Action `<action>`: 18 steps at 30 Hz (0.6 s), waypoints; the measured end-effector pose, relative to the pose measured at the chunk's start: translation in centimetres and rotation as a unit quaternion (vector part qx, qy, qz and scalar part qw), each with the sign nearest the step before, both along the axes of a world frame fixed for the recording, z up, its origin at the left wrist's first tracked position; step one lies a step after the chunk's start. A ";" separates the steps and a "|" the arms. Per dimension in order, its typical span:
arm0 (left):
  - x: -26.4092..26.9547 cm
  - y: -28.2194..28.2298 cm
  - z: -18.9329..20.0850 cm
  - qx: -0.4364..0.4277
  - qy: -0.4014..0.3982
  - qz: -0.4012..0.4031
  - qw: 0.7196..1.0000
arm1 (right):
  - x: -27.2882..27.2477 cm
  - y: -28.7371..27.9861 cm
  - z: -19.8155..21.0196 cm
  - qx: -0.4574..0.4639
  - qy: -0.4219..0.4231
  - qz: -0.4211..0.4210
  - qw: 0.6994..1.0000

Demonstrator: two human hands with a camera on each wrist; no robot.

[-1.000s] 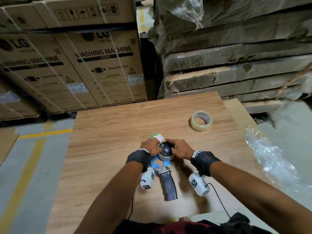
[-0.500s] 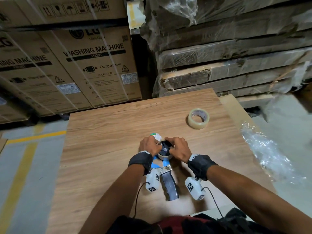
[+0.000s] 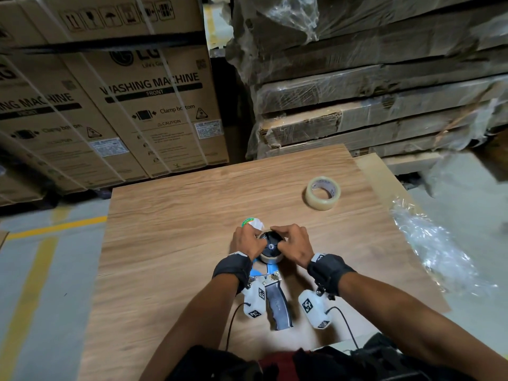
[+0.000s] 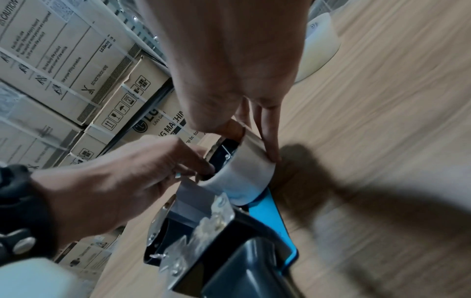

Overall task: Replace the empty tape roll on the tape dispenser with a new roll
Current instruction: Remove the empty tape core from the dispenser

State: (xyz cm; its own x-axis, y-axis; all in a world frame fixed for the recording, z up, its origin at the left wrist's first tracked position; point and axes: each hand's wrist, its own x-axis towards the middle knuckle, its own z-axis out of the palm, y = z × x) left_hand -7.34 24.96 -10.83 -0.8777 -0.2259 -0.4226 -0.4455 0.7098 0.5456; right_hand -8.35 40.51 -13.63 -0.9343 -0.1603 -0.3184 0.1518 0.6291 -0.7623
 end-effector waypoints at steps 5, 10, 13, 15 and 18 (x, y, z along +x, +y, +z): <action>-0.1 -0.1 -0.9 -0.048 0.003 -0.037 0.998 | 0.6 -0.2 0.0 -0.003 0.013 -0.018 1.000; 0.2 -0.9 1.2 -0.111 -0.041 -0.111 0.987 | 0.0 0.7 0.8 0.001 -0.001 0.032 0.999; 0.5 -1.2 1.9 -0.099 -0.061 -0.134 0.984 | 0.1 0.8 1.6 -0.014 -0.017 0.047 0.999; 0.6 -1.0 2.3 -0.085 -0.062 -0.124 0.987 | 0.2 0.8 1.9 -0.011 -0.025 0.056 0.998; 0.6 -0.5 2.4 -0.064 -0.054 -0.070 0.994 | 0.0 0.4 2.1 -0.018 -0.023 0.030 0.999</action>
